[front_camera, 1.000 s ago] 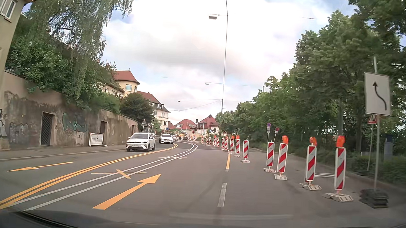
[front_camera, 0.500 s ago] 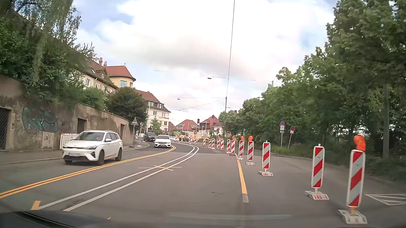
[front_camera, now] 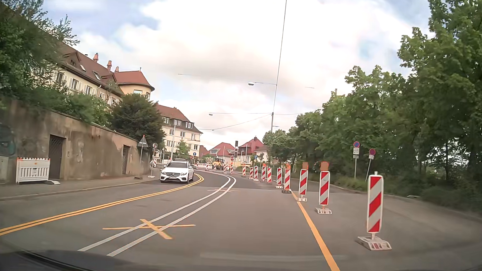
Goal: Follow the waypoints while adhering to traffic rules and regulations
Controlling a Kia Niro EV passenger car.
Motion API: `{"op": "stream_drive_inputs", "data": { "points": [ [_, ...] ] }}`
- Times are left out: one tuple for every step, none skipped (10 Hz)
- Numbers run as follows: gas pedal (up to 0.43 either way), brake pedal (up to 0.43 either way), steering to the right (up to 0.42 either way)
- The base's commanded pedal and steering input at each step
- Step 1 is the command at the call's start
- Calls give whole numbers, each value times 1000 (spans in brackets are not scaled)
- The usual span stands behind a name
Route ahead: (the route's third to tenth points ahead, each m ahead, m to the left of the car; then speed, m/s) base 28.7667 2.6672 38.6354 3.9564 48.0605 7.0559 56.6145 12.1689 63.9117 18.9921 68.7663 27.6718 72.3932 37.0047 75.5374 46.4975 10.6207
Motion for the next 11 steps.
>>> {"op": "stream_drive_inputs", "data": {
  "points": [
    [118,0,-5],
    [118,0,-5],
    [130,0,-5],
    [130,0,-5],
    [130,0,-5],
    [130,0,-5],
    [130,0,-5],
    [130,0,-5],
    [130,0,-6],
    [130,0,-9],
    [130,0,-10]
  ]
}}
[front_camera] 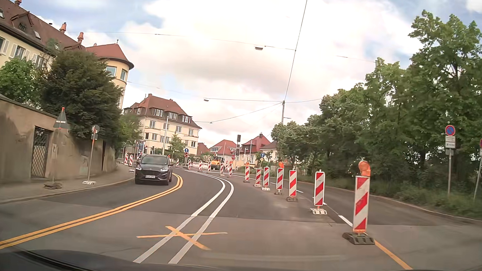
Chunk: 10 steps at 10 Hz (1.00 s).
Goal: Follow the waypoints while adhering to traffic rules and regulations
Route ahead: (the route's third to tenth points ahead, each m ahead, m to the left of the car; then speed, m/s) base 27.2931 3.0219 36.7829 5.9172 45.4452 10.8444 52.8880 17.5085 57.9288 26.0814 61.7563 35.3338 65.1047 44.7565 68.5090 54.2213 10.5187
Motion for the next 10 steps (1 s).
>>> {"op": "stream_drive_inputs", "data": {
  "points": [
    [130,0,-12],
    [118,0,-13],
    [110,0,-13],
    [110,0,-14],
    [110,0,-21],
    [110,0,-30],
    [110,0,-33],
    [110,0,-34],
    [110,0,-38],
    [110,0,-38]
  ]
}}
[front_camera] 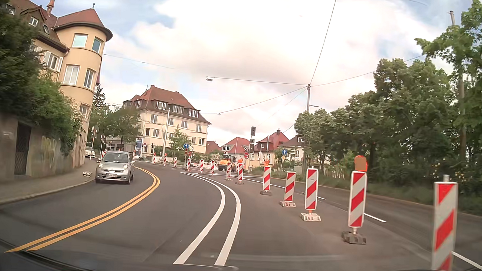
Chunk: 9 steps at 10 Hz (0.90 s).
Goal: Follow the waypoints while adhering to traffic rules and regulations
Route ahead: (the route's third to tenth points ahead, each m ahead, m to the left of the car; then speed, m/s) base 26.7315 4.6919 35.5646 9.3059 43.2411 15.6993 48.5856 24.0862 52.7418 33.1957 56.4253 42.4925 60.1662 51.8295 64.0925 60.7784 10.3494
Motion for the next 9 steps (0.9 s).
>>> {"op": "stream_drive_inputs", "data": {
  "points": [
    [110,0,-39],
    [110,0,-41],
    [118,0,-43],
    [118,0,-47],
    [118,0,-51],
    [118,0,-55],
    [118,0,-57],
    [118,0,-60],
    [118,0,-61]
  ]
}}
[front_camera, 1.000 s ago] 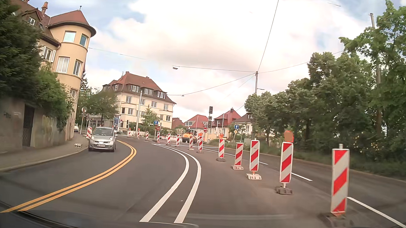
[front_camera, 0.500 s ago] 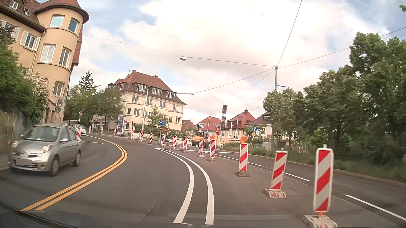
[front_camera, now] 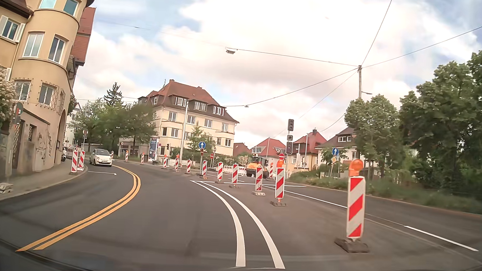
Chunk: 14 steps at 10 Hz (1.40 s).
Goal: Follow the waypoints while adhering to traffic rules and regulations
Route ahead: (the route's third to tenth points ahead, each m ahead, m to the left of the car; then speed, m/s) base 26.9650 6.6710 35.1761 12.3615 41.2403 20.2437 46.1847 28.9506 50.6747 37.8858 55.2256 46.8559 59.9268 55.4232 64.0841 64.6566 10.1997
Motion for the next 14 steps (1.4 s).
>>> {"op": "stream_drive_inputs", "data": {
  "points": [
    [118,0,-64],
    [118,0,-67],
    [118,0,-71],
    [118,0,-75],
    [118,0,-81],
    [118,0,-86],
    [118,0,-89],
    [118,0,-89],
    [118,0,-89],
    [118,0,-89],
    [118,0,-89],
    [118,0,-88],
    [118,0,-88],
    [118,0,-86]
  ]
}}
